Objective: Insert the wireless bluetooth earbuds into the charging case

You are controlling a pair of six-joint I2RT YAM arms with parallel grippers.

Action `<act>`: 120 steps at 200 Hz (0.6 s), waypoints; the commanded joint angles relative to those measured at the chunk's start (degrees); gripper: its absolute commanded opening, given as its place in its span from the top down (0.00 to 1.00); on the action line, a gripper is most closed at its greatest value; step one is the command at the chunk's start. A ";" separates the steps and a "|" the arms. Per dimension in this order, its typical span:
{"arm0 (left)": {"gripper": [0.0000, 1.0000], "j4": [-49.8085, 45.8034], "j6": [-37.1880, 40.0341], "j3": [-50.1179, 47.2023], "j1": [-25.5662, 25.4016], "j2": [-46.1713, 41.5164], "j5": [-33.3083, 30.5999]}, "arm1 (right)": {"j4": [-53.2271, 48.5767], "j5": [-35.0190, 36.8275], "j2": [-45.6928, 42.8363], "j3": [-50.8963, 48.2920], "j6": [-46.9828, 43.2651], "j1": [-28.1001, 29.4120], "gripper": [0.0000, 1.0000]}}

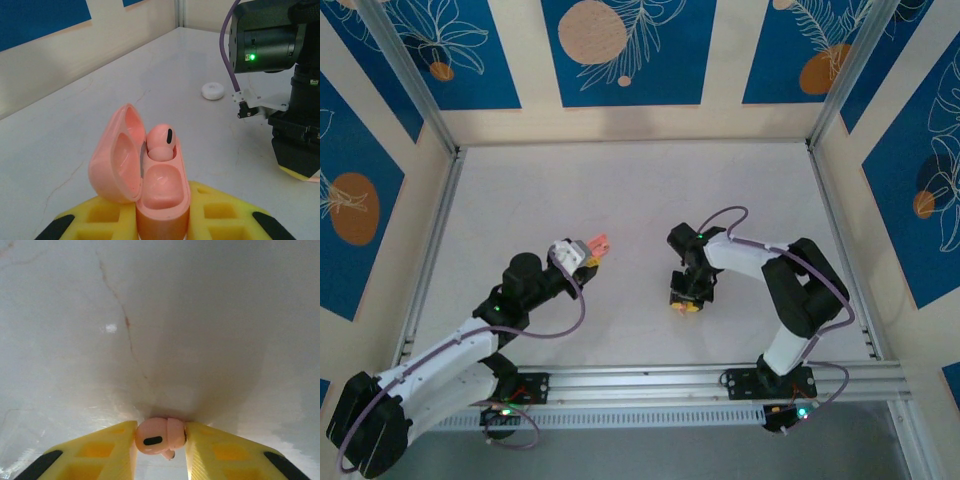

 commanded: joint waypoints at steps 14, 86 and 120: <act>0.79 -0.59 1.85 1.35 -0.51 -1.01 -0.52 | -2.39 1.62 1.06 1.09 -0.87 0.57 0.73; 0.79 7.69 2.32 -1.88 -0.62 4.38 4.68 | 4.36 4.60 -8.15 -1.92 -1.12 0.15 0.76; 0.79 15.89 0.96 -2.67 -0.89 11.52 8.39 | 14.03 4.87 -17.06 -5.46 -2.63 -1.22 0.76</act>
